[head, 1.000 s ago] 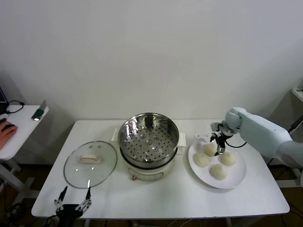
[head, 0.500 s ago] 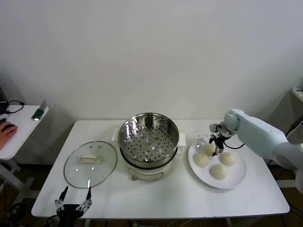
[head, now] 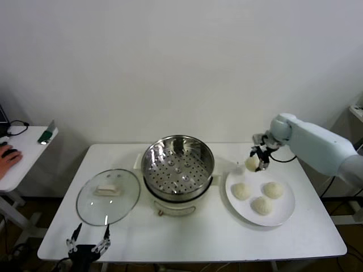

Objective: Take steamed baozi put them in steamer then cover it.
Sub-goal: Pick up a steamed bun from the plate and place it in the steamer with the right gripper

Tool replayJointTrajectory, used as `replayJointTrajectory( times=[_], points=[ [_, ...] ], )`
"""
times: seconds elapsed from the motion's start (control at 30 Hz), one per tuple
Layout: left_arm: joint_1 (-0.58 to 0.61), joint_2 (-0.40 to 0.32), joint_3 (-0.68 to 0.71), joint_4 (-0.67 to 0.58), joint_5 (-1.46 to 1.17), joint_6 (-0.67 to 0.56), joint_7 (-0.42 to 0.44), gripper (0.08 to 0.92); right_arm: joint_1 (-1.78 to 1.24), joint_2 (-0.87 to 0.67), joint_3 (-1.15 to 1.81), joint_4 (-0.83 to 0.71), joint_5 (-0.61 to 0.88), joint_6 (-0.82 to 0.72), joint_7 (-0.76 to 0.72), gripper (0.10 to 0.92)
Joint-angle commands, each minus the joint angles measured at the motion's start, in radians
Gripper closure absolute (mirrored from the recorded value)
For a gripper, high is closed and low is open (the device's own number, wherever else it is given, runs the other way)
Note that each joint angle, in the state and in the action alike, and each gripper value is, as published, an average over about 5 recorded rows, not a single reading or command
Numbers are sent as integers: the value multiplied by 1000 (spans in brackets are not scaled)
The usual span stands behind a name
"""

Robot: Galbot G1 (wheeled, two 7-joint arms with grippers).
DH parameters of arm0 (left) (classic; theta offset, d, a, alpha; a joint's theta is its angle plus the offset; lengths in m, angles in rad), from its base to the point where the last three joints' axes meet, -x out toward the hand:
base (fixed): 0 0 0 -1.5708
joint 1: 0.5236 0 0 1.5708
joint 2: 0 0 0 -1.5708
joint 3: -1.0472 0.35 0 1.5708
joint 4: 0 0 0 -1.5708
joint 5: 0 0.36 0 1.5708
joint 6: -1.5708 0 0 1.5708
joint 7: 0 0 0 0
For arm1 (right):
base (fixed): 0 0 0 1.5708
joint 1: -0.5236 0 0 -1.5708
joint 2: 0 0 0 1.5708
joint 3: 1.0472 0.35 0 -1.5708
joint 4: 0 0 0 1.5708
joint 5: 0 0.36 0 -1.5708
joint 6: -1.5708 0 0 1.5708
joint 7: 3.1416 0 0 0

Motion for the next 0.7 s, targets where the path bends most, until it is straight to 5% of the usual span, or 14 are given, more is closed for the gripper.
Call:
replayJointTrajectory(
  times=[0.03,0.4,0.7],
  points=[
    [0,2,6,-7,2,1,1,177,370,3,-166,300,67,106,-3,321],
    [2,2,14,-8,1,-2,0,177,453,156,-213,442,32,322,82,321],
    [1,-1,21,-17,4,2,1,177,315,312,-185,328,-210,511,179,321]
  ],
)
